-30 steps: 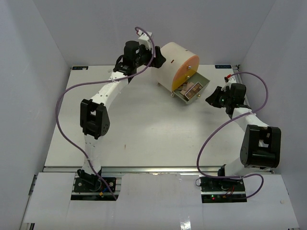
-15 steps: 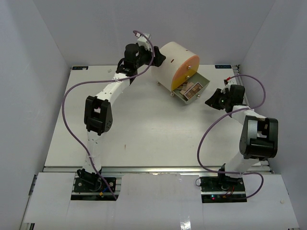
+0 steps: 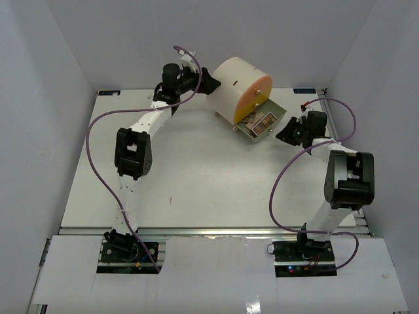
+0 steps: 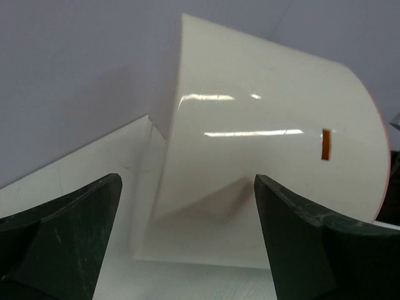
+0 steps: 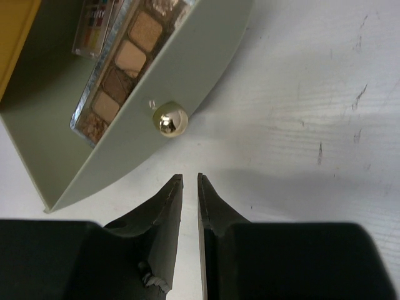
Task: Organize the makeup
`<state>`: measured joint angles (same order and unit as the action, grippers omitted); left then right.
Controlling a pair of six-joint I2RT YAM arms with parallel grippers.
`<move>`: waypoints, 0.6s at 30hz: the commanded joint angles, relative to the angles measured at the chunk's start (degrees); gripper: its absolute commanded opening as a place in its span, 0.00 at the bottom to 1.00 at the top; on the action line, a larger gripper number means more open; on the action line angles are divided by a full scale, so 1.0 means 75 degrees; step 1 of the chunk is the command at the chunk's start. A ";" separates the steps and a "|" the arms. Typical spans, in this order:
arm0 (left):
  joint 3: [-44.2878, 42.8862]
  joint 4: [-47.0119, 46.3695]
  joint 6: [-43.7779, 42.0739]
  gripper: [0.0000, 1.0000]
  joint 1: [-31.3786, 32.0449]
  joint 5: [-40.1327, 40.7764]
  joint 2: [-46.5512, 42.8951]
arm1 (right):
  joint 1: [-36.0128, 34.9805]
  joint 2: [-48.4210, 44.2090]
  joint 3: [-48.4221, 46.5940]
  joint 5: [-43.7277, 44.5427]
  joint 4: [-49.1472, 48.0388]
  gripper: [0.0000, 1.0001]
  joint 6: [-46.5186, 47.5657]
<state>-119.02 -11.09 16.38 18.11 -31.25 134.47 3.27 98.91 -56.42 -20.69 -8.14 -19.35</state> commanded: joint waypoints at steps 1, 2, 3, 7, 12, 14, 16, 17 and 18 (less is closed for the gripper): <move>-0.0349 -0.0122 0.0186 0.98 0.0011 -0.1171 0.0179 | -0.0218 0.0527 -0.0701 0.0878 -0.0319 0.22 -0.0171; -0.0343 -0.0098 0.0166 0.98 0.0014 -0.1250 0.0202 | -0.0266 0.0628 -0.0841 0.1091 -0.0279 0.22 -0.0205; -0.0334 -0.0075 0.0144 0.98 0.0019 -0.1331 0.0220 | -0.0321 0.0737 -0.0978 0.1292 -0.0238 0.22 -0.0233; -0.0289 0.0034 0.0069 0.98 0.0011 -0.1595 0.0263 | -0.0703 0.1331 -0.1644 0.1898 -0.0185 0.23 -0.0253; -0.0278 0.0048 0.0057 0.98 0.0011 -0.1720 0.0308 | -0.1007 0.2113 -0.2519 0.1560 -0.0180 0.24 -0.0213; -0.0256 0.0037 0.0101 0.98 0.0011 -0.1819 0.0340 | -0.1115 0.2372 -0.2799 0.1170 -0.0342 0.24 -0.0289; -0.0204 0.0026 0.0096 0.98 0.0011 -0.1873 0.0335 | -0.1203 0.2543 -0.2993 0.0928 -0.0524 0.24 -0.0331; -0.0162 0.0014 0.0090 0.98 0.0011 -0.1926 0.0329 | -0.1256 0.2632 -0.3106 0.0838 -0.0603 0.25 -0.0349; -0.0130 0.0007 0.0083 0.98 0.0011 -0.1939 0.0316 | -0.1295 0.2697 -0.3158 0.0793 -0.0699 0.25 -0.0362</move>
<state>-120.00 -12.28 17.51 17.45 -41.53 137.34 -4.28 117.61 -75.74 -10.27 -7.96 -20.87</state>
